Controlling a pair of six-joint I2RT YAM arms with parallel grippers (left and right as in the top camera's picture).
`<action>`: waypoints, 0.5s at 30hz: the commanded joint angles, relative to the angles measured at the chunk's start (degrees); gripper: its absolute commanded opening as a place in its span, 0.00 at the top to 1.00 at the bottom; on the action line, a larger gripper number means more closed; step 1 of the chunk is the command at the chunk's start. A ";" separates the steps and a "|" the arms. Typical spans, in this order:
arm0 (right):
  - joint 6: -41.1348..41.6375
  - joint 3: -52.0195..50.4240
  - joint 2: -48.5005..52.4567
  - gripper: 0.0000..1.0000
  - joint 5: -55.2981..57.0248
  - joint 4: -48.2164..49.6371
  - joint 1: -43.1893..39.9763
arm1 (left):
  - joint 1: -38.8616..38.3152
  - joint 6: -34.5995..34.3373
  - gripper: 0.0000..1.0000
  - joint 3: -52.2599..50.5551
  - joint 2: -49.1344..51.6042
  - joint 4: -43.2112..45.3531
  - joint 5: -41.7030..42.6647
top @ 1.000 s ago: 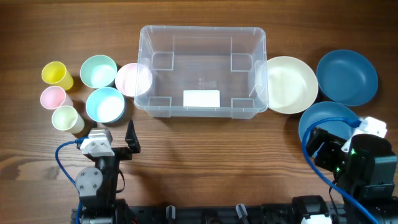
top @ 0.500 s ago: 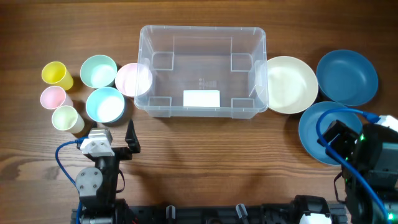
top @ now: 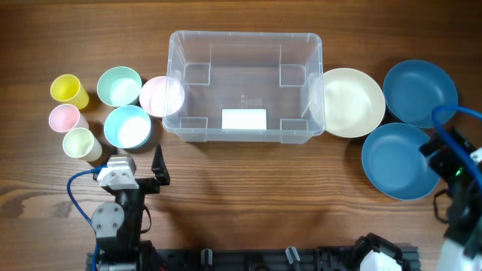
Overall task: Pack container
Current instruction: 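Lower the right gripper and grasp the rim of the front teal bowl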
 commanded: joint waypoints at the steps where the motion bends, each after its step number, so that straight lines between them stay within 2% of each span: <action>1: 0.28 1.01 6.78 0.00 -12.81 1.01 -10.12 | -0.28 1.05 0.00 -0.44 -0.42 0.17 0.68; 4: 1.57 1.01 11.63 0.00 -12.94 0.61 -15.56 | -0.28 1.05 0.00 -0.44 -0.42 0.17 0.68; 10: 1.03 -0.15 17.77 0.00 -10.19 2.45 -15.87 | -0.28 1.05 0.00 -0.44 -0.42 0.17 0.68; 15: 0.57 -7.69 19.21 0.00 -10.40 8.24 -15.87 | -0.28 1.05 0.00 -0.44 -0.42 0.17 0.68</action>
